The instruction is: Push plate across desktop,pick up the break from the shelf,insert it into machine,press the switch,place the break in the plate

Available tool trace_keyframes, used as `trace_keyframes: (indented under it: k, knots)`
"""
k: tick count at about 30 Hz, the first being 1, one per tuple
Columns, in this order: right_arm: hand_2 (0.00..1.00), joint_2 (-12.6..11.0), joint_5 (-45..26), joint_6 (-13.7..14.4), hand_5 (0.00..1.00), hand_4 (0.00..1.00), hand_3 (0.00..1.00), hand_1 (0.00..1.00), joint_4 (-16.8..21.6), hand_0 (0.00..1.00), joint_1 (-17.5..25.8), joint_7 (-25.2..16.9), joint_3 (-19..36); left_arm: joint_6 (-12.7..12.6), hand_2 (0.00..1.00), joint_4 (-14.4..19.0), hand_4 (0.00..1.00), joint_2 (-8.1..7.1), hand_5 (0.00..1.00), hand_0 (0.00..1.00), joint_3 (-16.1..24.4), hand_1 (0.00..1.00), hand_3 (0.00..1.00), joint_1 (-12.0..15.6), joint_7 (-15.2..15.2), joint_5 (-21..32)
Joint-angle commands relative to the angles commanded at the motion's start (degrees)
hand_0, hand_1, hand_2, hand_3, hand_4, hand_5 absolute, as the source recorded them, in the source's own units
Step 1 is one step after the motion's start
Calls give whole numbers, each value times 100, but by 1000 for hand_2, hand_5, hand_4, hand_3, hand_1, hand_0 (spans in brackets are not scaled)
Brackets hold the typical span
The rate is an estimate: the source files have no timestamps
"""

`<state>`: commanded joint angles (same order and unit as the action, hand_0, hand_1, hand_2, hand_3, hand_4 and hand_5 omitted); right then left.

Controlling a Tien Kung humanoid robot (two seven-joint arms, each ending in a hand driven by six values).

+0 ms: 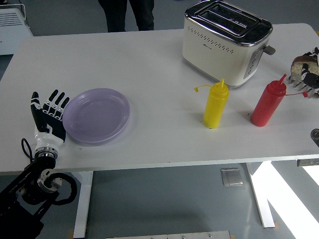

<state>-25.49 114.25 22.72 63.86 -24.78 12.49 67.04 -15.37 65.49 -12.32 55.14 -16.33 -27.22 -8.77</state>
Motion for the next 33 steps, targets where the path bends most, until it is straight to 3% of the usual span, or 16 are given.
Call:
trace_keyframes:
  k: [5, 6, 18, 33]
  knots:
    - [535, 4, -25, 91, 2, 321, 501, 535, 15, 527, -16, 51, -11, 0, 732, 15, 708, 12, 998, 859, -141, 772, 691, -24, -11, 23]
    - [528, 5, -28, 112, 2, 240, 494, 516, 19, 498, -17, 61, -12, 0, 732, 17, 707, 12, 998, 859, -153, 772, 691, -25, -13, 25]
    - [522, -35, -45, 301, 2, 222, 481, 514, 237, 478, -18, 157, 105, 1, 732, 29, 703, 19, 998, 854, -293, 772, 691, -56, 6, 44]
    - [523, -152, 29, 394, 2, 187, 479, 518, 785, 473, -164, 200, 366, -5, 733, 67, 701, 46, 998, 853, -686, 771, 690, -223, 92, 68]
